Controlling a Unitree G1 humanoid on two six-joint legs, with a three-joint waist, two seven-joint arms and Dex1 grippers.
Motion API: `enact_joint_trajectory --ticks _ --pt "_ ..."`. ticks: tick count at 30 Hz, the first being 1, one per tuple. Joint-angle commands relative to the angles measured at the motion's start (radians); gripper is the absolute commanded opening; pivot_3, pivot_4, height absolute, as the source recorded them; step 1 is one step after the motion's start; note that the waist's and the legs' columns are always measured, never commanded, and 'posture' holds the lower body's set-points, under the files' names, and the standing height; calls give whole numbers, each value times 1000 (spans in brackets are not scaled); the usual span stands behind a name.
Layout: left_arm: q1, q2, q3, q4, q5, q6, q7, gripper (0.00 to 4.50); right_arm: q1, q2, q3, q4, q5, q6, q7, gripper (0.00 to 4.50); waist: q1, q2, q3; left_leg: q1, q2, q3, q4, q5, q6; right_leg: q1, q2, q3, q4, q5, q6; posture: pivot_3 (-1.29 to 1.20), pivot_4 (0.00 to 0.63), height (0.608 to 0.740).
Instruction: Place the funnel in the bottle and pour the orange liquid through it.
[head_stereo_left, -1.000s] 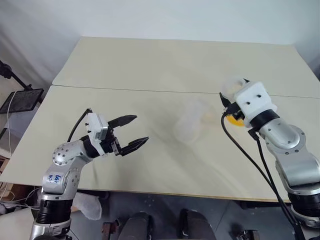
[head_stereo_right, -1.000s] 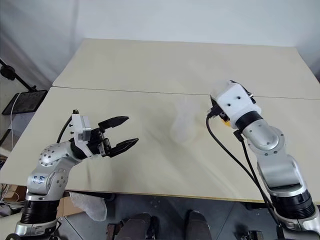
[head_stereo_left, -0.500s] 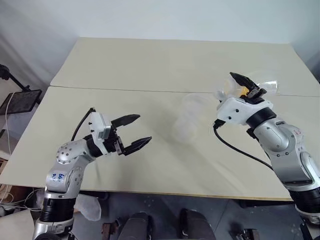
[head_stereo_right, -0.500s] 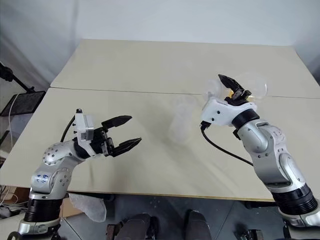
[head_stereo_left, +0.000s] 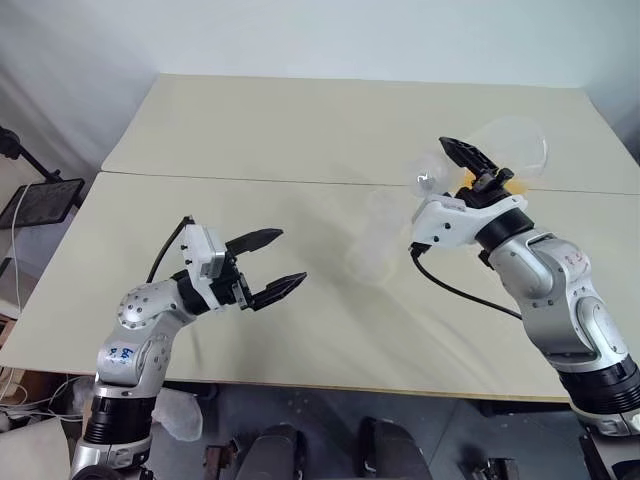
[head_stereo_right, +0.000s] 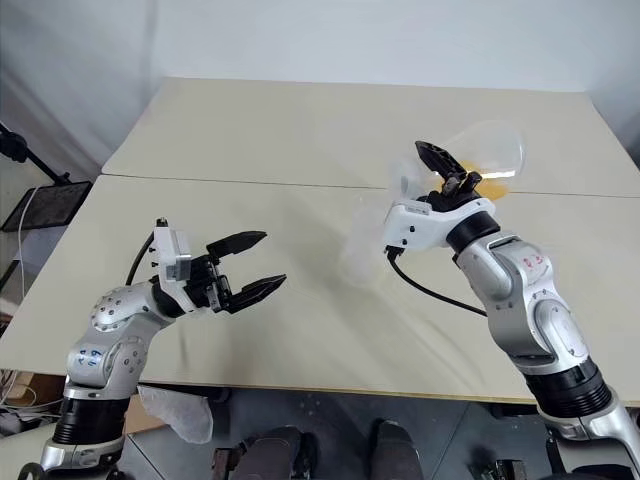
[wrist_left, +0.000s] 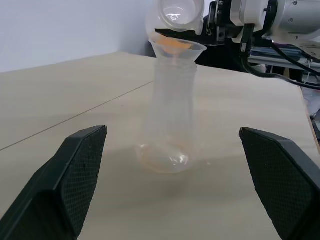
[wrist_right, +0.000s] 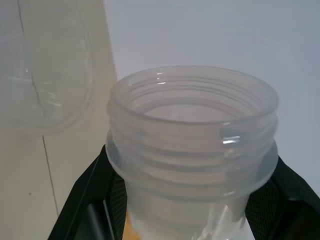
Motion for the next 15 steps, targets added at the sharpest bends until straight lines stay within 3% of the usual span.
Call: enact_joint_trajectory --ticks 1,15 --pt "-5 -2 2 -11 -5 -19 4 4500 -32 1 -10 -17 -54 -35 -10 2525 0 0 0 0 0 0 0 0 0 0 0 0 0 0 0 0 150 740" --pt "1 -3 3 -17 -9 -21 15 4500 -46 -6 -11 21 -192 -147 -41 2525 -2 0 0 0 0 0 0 0 0 0 0 0 0 0 0 0 150 740"
